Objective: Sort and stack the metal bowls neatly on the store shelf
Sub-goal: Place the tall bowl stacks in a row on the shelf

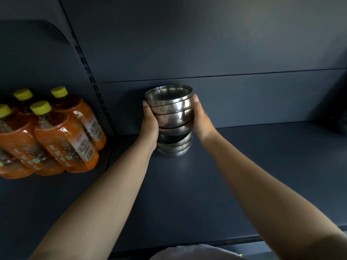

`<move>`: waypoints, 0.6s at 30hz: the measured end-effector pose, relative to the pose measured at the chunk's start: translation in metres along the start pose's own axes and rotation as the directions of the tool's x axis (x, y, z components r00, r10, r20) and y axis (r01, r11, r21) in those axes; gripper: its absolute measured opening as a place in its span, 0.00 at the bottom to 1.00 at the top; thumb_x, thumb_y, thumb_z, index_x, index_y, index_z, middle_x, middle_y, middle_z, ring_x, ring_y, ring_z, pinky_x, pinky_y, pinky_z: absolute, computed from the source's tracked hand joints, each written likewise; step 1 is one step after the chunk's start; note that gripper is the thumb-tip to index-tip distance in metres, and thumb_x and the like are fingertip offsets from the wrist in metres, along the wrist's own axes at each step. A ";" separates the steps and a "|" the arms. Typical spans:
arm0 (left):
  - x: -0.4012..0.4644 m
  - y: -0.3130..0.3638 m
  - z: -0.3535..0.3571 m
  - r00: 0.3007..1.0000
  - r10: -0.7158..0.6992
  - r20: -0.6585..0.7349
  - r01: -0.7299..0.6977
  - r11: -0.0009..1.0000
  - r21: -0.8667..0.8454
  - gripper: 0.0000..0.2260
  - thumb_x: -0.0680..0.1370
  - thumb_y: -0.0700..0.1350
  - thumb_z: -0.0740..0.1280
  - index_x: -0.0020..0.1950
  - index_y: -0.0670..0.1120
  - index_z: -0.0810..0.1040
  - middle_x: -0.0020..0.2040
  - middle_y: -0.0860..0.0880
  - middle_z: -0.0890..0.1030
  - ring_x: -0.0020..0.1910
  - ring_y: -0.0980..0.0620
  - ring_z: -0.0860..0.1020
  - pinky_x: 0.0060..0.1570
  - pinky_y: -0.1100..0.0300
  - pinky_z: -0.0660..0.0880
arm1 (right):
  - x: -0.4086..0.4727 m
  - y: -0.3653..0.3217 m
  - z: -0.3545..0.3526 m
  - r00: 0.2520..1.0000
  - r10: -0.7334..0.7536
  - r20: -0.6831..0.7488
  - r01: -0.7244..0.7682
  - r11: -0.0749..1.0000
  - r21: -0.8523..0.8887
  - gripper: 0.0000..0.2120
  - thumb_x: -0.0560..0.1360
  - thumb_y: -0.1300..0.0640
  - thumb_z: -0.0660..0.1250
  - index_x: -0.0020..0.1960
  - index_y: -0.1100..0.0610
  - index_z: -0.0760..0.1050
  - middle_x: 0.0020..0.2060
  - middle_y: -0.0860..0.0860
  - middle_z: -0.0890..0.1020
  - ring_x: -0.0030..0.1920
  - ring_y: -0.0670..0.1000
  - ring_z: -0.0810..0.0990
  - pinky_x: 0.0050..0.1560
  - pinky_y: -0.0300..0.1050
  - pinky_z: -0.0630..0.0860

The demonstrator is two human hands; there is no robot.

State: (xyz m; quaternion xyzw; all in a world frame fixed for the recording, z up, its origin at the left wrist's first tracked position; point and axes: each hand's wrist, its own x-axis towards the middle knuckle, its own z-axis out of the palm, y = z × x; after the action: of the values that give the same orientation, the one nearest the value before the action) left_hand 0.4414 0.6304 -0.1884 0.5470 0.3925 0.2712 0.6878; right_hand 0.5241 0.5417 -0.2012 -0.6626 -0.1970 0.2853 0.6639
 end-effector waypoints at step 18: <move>0.013 -0.018 -0.006 0.995 -0.076 -0.067 0.086 0.984 0.154 0.35 0.74 0.71 0.44 0.71 0.52 0.68 0.71 0.45 0.69 0.69 0.45 0.67 0.70 0.51 0.61 | -0.008 0.024 -0.004 0.995 0.086 0.058 -0.086 0.996 -0.004 0.43 0.67 0.24 0.50 0.76 0.45 0.55 0.74 0.44 0.62 0.74 0.45 0.59 0.71 0.43 0.53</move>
State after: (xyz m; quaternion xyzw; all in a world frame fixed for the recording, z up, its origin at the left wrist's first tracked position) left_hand 0.4425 0.6394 -0.2097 0.5744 0.4553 0.2281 0.6409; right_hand 0.5178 0.5328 -0.2239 -0.6622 -0.1878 0.3325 0.6447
